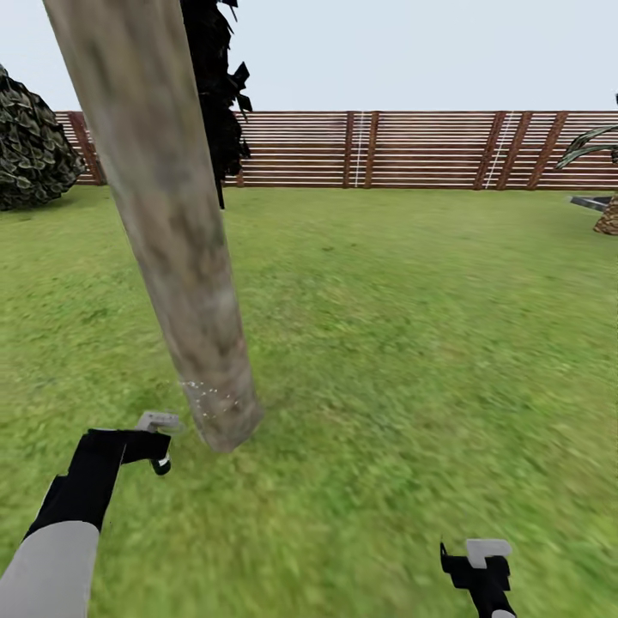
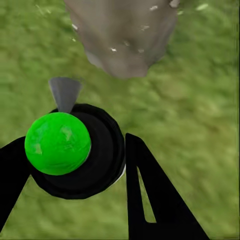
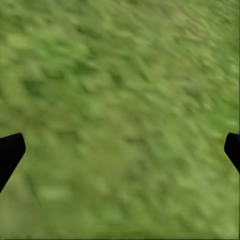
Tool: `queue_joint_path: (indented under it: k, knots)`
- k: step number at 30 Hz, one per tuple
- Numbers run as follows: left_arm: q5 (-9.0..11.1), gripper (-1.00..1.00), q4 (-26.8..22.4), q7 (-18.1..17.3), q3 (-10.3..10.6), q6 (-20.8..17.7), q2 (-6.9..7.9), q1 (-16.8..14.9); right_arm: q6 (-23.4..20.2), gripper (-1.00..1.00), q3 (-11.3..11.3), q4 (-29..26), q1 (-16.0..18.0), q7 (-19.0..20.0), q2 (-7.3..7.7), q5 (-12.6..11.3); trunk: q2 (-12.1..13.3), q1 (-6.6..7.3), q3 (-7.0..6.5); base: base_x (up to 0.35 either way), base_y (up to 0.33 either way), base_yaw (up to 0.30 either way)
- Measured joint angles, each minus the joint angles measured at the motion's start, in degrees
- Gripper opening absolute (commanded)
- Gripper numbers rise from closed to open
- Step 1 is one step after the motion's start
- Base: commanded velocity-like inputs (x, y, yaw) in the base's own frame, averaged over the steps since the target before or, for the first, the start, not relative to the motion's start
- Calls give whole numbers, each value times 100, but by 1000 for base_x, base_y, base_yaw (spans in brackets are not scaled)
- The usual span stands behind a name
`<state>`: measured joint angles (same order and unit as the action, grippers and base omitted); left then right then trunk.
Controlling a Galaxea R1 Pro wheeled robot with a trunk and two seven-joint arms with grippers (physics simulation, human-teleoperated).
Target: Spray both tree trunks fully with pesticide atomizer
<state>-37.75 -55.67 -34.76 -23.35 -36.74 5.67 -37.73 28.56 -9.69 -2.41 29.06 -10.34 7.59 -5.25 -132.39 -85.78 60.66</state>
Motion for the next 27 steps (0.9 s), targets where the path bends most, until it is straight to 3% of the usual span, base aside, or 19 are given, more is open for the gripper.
queue_joint_path:
  k: [3, 5, 6, 7, 10, 12, 15, 22, 27]
  knots:
    - [-3, -100, -2, -591, 69, -262, 136, -476, 0, 100, 0, 0, 0, 6, 0, 0, 0, 0, 0, -325, 131, 0]
    - [-17, -100, -2, -723, 115, -299, 213, -723, 0, 100, 0, 5, 0, 7, 3, 0, 0, 0, 0, -260, 98, 0]
    - [-86, -100, 13, -851, 375, -485, 354, -1000, 1, 100, -1, 5, -2, 7, 5, 0, 1, 0, 2, -100, 37, 0]
    - [32, -100, 13, -880, 548, -730, 384, -1293, 1, 100, 2, 6, -1, 7, 5, 0, 0, 3, 0, -64, 24, 0]
    - [-10, -100, 16, -906, 834, -1169, 419, -1440, 2, 100, 3, 5, 0, 6, 7, 0, 0, 3, 0, -24, 9, 0]
    - [7, -100, 48, -912, 911, -1305, 409, -1596, 2, 100, 7, 2, 0, 7, 13, 0, 0, 3, 0, -4, 1, 0]
    - [-6, -100, 72, -913, 934, -1331, 364, -1638, 2, 100, 8, 1, 0, 6, 13, 0, 0, 3, 1, -1, 0, 0]
    - [-11, -100, 57, -920, 895, -1317, 512, -1558, 2, 100, 8, 1, -1, 7, 10, 0, 0, 3, 1, 0, 0, 4]
    - [47, -100, 26, -929, 859, -1319, 484, -1548, 3, 100, 8, -6, 2, 3, 5, 0, 0, 5, 0, 126, -83, 186]
